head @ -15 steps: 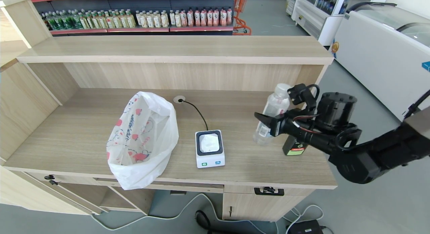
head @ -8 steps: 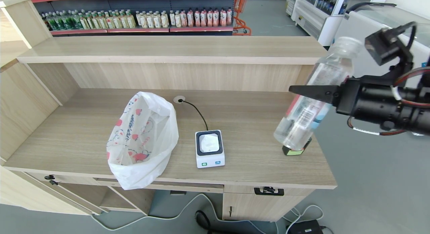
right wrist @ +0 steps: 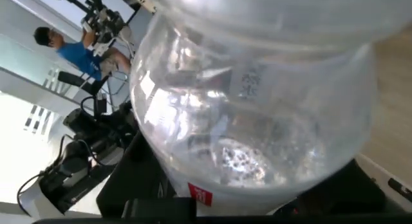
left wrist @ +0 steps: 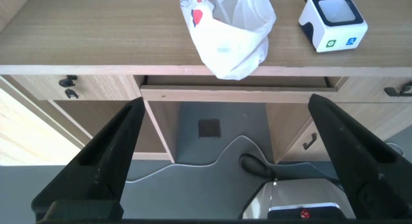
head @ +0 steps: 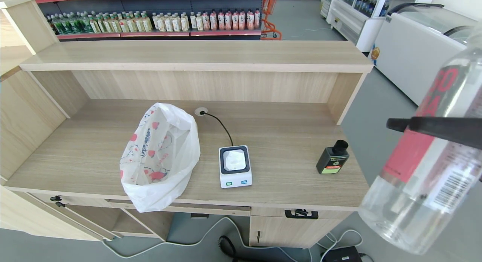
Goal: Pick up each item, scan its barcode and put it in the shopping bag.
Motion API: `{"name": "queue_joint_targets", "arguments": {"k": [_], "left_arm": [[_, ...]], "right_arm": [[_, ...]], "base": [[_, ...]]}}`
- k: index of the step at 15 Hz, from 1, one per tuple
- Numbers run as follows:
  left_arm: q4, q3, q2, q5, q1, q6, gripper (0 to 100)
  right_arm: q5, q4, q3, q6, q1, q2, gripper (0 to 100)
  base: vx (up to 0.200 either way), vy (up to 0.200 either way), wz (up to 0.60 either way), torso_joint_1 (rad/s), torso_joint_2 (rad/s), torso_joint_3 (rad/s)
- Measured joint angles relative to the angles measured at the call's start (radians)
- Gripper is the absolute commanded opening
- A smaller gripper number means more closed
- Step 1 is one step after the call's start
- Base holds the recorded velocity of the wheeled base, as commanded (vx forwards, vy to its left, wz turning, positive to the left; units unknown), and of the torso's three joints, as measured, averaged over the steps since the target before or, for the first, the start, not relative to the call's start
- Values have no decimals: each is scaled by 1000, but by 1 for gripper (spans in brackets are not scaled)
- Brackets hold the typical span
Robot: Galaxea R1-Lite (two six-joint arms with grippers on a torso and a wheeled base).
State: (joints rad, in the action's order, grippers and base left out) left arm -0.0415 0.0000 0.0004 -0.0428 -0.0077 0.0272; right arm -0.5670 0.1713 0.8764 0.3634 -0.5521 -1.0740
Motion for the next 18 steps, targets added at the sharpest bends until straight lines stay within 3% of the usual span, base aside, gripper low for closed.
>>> {"name": "queue_joint_targets", "arguments": {"k": [8,18], "left_arm": [[0,0,0,0,0,0,100],[0,0,0,0,0,0,100]], "right_arm": [[-44,-33,65,15,-109,67,0],[-37,-173,83,21,-154,104,0]], "base": [[0,0,0,0,0,0],[0,0,0,0,0,0]]}}
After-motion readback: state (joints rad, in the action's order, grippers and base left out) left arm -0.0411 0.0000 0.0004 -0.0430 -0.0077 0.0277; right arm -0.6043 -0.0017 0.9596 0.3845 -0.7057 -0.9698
